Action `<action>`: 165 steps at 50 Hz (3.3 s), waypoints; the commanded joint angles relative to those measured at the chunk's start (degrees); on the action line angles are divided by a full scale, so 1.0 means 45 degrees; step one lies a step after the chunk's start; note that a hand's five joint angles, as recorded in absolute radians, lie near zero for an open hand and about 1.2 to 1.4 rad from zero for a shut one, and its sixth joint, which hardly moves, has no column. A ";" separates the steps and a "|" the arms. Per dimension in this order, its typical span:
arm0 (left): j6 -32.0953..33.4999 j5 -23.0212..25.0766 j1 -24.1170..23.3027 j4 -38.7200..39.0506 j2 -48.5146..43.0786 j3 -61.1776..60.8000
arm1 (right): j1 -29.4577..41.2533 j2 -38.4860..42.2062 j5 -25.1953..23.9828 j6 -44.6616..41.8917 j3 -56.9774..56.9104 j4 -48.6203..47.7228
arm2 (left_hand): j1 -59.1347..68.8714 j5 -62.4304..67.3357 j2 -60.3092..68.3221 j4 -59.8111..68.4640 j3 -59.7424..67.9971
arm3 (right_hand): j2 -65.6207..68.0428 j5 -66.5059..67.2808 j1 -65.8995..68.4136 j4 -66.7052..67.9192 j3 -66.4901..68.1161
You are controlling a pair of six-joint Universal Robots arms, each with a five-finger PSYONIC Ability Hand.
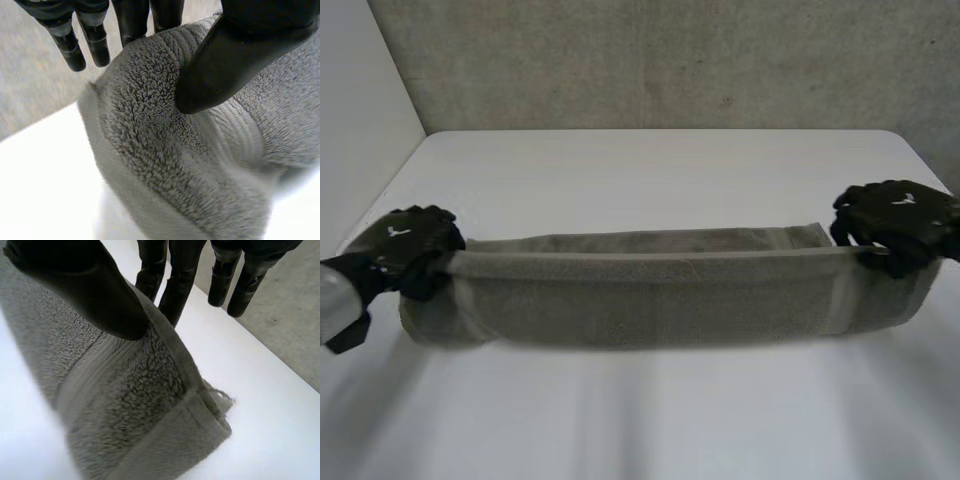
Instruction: Fold the towel.
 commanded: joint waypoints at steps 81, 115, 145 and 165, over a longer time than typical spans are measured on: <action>0.1158 -0.3795 -0.2849 0.2235 -0.3180 0.0871 | 0.1752 0.1057 0.3609 0.3413 0.3567 -0.7889 | -1.3846 -1.4088 -1.4401 -0.0747 -0.0661 | -1.2282 -1.2415 -1.2271 -0.0970 -0.0554; 0.1178 -0.4635 -0.2381 0.3094 -0.4450 0.0987 | 0.0501 0.3656 0.3217 0.1846 0.2849 -0.9471 | -0.4515 -0.4756 -0.5070 -0.0747 -0.0661 | 0.0794 0.0662 0.0805 -0.0970 -0.0554; 0.1061 -0.4752 -0.2380 0.3075 -0.3827 0.0636 | -0.0746 0.3207 0.2417 0.1631 0.2965 -0.8828 | -1.4144 -1.4386 -1.4700 -0.0747 -0.0661 | 0.0794 0.0662 0.0805 -0.0970 -0.0554; 0.0983 -0.4733 -0.2126 0.3035 -0.2536 0.0557 | -0.3233 0.2232 0.1713 -0.0147 -0.1054 -0.5490 | -1.4182 -1.4423 -1.4737 -0.0747 -0.0661 | 0.0794 0.0662 0.0805 -0.0970 -0.0554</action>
